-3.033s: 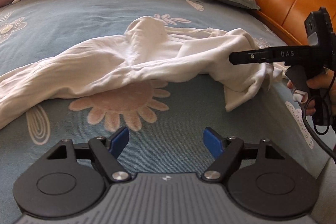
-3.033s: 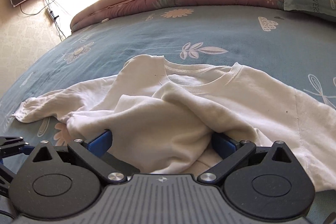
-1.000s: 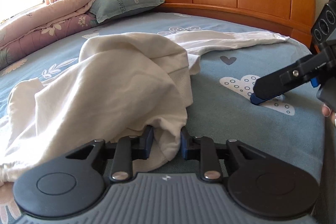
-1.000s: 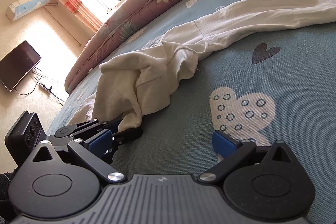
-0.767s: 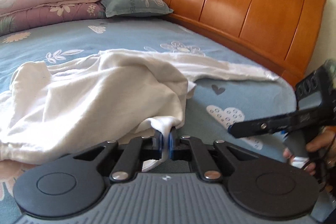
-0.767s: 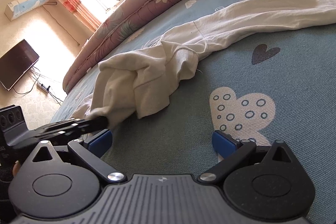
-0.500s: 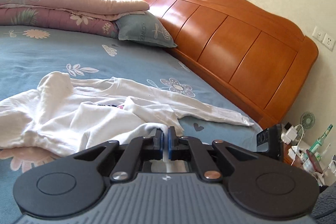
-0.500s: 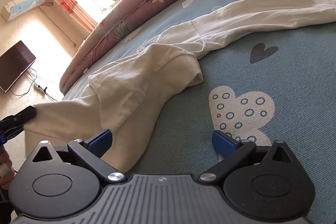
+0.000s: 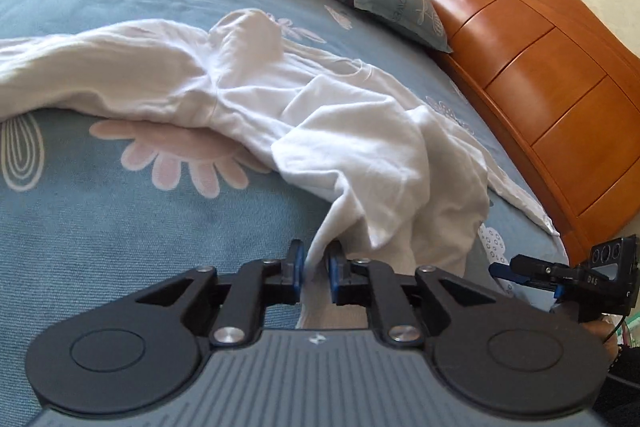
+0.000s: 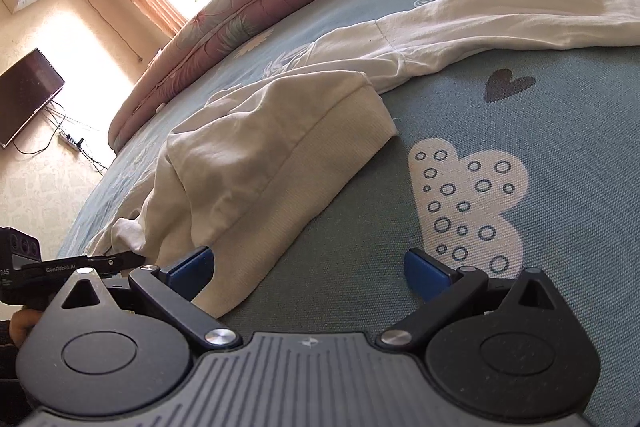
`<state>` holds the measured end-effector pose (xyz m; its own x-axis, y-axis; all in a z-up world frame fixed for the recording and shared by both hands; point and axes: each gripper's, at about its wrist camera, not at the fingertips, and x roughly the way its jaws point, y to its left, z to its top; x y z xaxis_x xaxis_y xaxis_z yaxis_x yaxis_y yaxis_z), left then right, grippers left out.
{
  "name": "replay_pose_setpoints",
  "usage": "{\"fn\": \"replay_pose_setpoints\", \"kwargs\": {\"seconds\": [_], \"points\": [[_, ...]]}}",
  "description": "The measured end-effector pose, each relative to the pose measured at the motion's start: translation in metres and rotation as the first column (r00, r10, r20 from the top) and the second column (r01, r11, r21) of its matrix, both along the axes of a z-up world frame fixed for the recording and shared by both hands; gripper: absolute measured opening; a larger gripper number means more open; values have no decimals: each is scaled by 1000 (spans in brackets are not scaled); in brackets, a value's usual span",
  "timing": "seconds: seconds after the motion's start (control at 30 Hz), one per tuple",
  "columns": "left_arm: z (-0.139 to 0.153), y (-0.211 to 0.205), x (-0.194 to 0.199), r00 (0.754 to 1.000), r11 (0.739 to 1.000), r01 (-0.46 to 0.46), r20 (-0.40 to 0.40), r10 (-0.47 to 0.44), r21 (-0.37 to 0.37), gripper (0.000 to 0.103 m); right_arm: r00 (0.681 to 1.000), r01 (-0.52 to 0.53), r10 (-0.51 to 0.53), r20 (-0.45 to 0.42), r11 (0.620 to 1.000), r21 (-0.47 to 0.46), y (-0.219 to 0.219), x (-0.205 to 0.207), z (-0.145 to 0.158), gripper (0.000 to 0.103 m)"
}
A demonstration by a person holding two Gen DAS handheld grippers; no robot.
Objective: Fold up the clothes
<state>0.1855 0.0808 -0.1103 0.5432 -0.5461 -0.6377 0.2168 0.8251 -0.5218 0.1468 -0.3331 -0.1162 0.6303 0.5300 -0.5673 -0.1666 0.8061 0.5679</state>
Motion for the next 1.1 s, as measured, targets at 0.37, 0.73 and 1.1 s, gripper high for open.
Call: {"fn": "replay_pose_setpoints", "kwargs": {"seconds": [0.37, 0.73, 1.1], "points": [[-5, -10, 15, 999, 999, 28, -26, -28, 31, 10, 999, -39, 40, 37, 999, -37, -8, 19, 15, 103], [9, -6, 37, 988, 988, 26, -152, -3, 152, 9, 992, -125, 117, 46, 966, 225, -34, 139, -1, 103], [6, 4, 46, 986, 985, 43, -169, -14, 168, 13, 921, -384, 387, 37, 891, 243, -20, 72, 21, 103]]}}
